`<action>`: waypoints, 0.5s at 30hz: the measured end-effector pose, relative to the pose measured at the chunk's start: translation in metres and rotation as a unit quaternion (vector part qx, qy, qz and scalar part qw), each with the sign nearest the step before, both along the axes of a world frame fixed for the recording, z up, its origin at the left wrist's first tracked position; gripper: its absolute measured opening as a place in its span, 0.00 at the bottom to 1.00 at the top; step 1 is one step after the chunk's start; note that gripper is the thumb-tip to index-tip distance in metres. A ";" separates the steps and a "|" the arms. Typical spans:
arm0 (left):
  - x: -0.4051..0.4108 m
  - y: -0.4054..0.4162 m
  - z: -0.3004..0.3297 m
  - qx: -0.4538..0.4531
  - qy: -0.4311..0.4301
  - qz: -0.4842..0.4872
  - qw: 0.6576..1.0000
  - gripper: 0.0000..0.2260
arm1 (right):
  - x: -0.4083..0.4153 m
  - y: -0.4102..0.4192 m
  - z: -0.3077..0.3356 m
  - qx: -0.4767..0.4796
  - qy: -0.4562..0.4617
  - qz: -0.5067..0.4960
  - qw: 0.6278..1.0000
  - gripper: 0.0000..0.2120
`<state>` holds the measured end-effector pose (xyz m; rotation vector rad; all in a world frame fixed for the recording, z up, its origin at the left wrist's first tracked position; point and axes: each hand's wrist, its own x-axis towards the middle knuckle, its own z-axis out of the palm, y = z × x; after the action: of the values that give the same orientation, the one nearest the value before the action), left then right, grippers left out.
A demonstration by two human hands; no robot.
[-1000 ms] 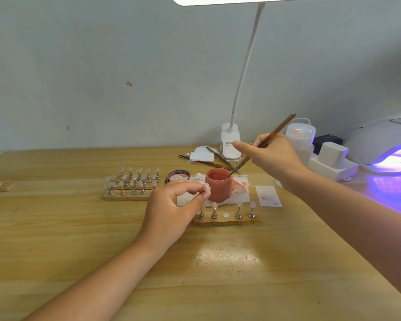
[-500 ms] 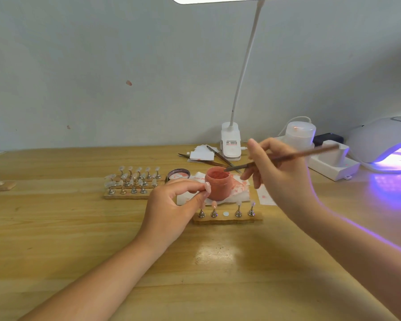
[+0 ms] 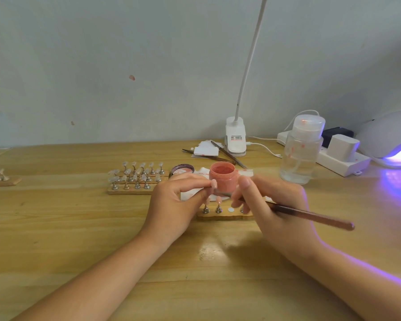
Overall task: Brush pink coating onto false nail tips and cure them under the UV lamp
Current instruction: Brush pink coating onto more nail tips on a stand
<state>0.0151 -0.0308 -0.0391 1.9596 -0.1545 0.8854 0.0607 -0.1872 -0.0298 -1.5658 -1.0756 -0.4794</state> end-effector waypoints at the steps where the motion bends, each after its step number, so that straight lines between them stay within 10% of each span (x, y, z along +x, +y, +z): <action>1: 0.000 0.000 0.000 -0.001 -0.001 -0.003 1.000 0.05 | 0.001 -0.001 -0.002 0.008 0.011 0.005 1.000 0.18; 15: 0.001 -0.001 -0.001 0.002 -0.009 0.003 1.000 0.08 | 0.002 0.001 -0.006 0.030 0.062 0.006 0.998 0.21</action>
<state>0.0159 -0.0315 -0.0404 1.9578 -0.1613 0.9086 0.0630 -0.1862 -0.0357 -1.5147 -0.9678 -0.3976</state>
